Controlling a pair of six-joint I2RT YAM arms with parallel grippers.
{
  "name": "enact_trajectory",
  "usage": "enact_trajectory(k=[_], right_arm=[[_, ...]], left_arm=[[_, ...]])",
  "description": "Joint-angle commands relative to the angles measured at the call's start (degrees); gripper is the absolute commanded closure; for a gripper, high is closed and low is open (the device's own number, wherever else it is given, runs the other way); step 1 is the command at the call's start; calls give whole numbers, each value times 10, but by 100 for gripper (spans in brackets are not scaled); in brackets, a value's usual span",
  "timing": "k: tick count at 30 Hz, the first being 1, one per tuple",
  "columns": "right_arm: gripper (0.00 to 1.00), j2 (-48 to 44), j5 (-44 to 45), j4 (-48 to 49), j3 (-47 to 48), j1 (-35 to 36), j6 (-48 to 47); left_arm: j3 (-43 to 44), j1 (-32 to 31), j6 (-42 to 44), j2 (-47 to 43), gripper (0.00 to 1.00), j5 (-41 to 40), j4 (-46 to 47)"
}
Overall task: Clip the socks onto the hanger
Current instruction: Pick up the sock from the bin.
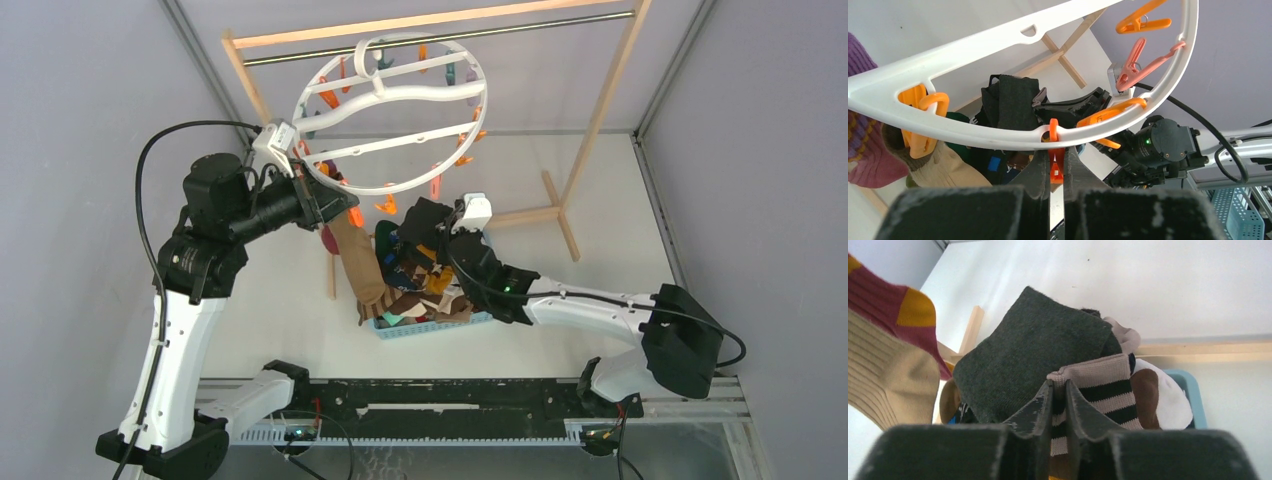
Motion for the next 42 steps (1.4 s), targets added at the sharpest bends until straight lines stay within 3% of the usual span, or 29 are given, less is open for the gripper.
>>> enact_trajectory(k=[1,3,4,23,30,36,42], right_arm=[[88,-11,1,-4,19,-8,17],[99,-27,0,4,9,-5,11],[100,-37,0,12,2,-4,9],[100,-377,-4,32,-73,41,-97],[100,-411,33,36,-73,113,-152],[100,-468,63,53,-73,117,-202],[100,-455,-39,-3,-44,117,-175]], left_arm=[[35,3,14,-8,100,10,6],[35,3,15,-7,100,10,7],[35,3,15,-6,100,11,7],[39,3,13,-10,100,10,8],[40,3,11,-11,100,10,8],[39,3,12,-12,100,11,6],[35,3,7,-11,100,14,9]])
